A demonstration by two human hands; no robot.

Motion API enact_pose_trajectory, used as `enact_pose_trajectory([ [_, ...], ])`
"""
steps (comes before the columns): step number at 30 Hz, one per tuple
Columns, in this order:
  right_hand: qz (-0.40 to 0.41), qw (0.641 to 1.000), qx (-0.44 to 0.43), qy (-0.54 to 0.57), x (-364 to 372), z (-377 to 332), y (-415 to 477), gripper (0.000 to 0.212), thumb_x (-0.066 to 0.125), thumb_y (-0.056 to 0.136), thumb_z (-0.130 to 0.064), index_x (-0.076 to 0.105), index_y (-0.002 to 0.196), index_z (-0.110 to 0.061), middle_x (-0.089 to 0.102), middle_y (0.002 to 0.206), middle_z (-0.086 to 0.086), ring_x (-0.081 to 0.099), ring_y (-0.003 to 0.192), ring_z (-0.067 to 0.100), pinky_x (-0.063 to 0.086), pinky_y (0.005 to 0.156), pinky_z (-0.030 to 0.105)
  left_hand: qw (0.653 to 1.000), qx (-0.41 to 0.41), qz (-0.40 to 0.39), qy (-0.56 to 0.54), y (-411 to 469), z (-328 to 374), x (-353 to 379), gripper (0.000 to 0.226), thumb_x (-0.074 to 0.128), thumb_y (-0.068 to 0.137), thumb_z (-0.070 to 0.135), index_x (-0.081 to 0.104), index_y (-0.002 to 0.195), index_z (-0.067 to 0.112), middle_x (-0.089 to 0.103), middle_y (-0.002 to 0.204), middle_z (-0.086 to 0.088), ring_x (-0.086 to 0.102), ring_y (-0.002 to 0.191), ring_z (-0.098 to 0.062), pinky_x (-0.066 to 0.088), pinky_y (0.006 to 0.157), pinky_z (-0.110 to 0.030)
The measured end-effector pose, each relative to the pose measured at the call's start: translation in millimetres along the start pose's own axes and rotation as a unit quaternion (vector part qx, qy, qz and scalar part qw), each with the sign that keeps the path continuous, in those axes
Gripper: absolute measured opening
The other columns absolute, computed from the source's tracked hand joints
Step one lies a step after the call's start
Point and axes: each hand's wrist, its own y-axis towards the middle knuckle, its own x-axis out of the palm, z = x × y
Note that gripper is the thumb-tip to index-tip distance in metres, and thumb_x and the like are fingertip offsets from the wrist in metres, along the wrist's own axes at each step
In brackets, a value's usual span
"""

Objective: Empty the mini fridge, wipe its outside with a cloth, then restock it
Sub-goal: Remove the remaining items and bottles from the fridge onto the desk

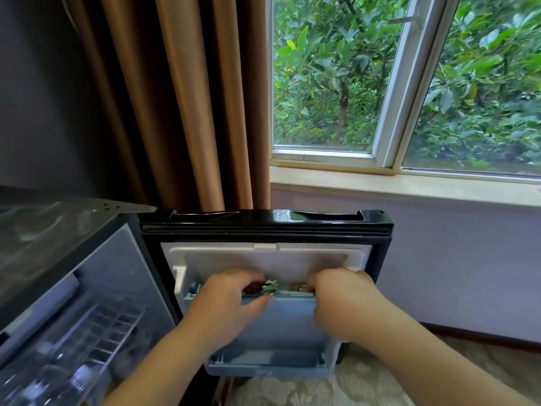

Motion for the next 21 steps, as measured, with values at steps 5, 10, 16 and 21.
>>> enact_pose_trajectory([
  [5,0.068,0.995,-0.066,0.015,9,5,-2,0.041,0.052,0.083,-0.007,0.066,0.116,-0.026,0.060,0.111,-0.002,0.057,0.097,0.025,0.050,0.084,0.035,1.000,0.001,0.006,-0.006,0,-1,1,0.035,0.078,0.085,0.040,0.072,0.117,0.032,0.061,0.106,0.028,0.054,0.102,0.009,0.033,0.084,0.004],
  [10,0.096,0.990,-0.103,-0.034,12,6,-1,0.045,0.055,0.083,-0.010,0.063,0.123,-0.030,0.061,0.119,-0.005,0.053,0.107,0.026,0.044,0.088,0.038,1.000,0.007,0.006,-0.003,0,-4,2,0.036,0.077,0.085,0.043,0.071,0.119,0.034,0.067,0.112,0.023,0.056,0.104,0.007,0.033,0.088,0.002],
  [16,0.058,0.996,-0.066,-0.010,11,1,8,0.039,0.053,0.082,-0.005,0.064,0.114,-0.025,0.061,0.112,0.002,0.051,0.098,0.025,0.041,0.077,0.034,1.000,0.006,0.008,0.004,3,-7,5,0.041,0.074,0.086,0.048,0.069,0.124,0.032,0.068,0.119,0.018,0.057,0.112,0.003,0.038,0.097,-0.010],
  [21,0.044,0.997,-0.046,-0.047,16,-5,15,0.043,0.052,0.086,-0.012,0.061,0.125,-0.027,0.056,0.119,0.002,0.042,0.110,0.025,0.037,0.086,0.036,1.000,0.011,0.009,0.001,3,-9,5,0.042,0.074,0.086,0.050,0.068,0.124,0.033,0.067,0.119,0.019,0.057,0.110,0.002,0.041,0.097,-0.013],
])
